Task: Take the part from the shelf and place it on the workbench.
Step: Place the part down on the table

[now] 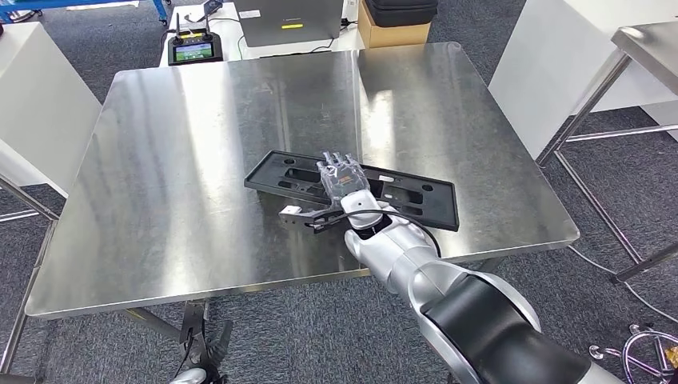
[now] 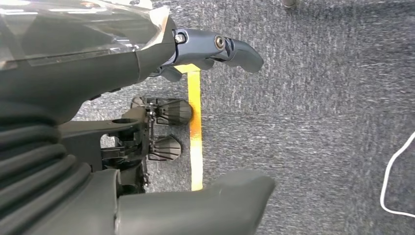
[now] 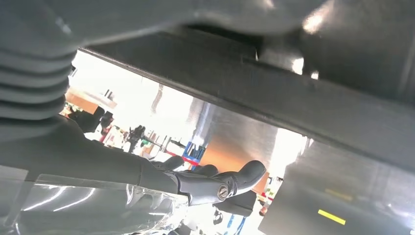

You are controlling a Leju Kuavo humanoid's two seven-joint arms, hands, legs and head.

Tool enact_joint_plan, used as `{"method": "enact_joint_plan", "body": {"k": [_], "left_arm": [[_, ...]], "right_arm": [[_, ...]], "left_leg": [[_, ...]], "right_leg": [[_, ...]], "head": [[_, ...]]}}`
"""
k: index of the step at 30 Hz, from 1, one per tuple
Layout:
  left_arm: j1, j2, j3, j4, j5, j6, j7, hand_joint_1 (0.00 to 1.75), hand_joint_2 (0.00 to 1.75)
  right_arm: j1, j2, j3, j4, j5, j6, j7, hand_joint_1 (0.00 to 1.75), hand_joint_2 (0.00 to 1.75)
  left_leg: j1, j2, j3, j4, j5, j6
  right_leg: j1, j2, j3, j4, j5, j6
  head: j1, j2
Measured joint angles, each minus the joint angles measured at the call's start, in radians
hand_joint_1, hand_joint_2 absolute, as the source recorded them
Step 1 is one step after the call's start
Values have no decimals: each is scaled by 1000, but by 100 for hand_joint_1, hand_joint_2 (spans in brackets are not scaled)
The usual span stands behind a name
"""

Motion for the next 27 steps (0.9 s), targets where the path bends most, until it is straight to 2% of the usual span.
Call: {"method": "enact_joint_plan", "body": {"k": [6,14,19,23,27], "left_arm": [[1,0,-2,0,-3,0,25,0,0],[18,1,-2,0,4,12,106,0,0],[9,2,9,0,24,45,-2,0,0],[-2,2,19,0,30,53,-33,0,0],[-2,5,28,0,23,50,-99,0,0]], "right_arm": [[0,6,-31,0,-21,-39,-17,0,0],[-4,30,-97,-10,-81,-149,-110,0,0],[-15,60,-149,-26,-135,-210,-194,0,0],[-26,79,-177,-34,-150,-223,-219,0,0],[-26,93,-203,-43,-184,-257,-277,0,0]], "left_leg": [[0,0,0,0,0,0],[0,0,0,0,0,0],[1,0,0,0,0,0],[1,0,0,0,0,0],[1,0,0,-1,0,0]], "right_leg": [[0,0,0,0,0,0],[0,0,0,0,0,0],[0,0,0,0,0,0],[1,0,0,0,0,0],[1,0,-1,0,0,0]], "head": [[0,0],[0,0],[0,0],[0,0],[0,0]]}}
